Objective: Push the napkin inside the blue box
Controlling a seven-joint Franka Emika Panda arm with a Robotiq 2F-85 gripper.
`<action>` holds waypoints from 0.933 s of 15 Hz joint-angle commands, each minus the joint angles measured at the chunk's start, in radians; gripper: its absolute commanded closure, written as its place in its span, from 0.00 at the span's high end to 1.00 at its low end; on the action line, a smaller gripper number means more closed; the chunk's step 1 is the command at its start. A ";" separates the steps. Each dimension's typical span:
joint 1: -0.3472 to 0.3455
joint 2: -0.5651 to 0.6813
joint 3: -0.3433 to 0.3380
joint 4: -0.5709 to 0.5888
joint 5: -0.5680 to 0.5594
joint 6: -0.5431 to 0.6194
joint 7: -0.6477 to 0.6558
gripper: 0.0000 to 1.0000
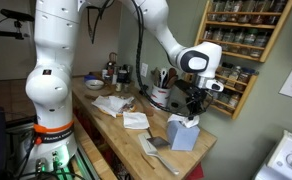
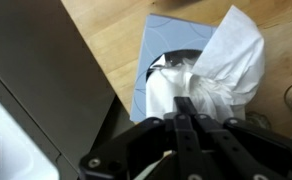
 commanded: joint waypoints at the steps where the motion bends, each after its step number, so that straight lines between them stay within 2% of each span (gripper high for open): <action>1: 0.005 0.020 0.005 -0.010 0.045 0.040 0.063 0.00; 14: 0.021 0.068 0.013 0.008 -0.031 -0.067 0.064 0.01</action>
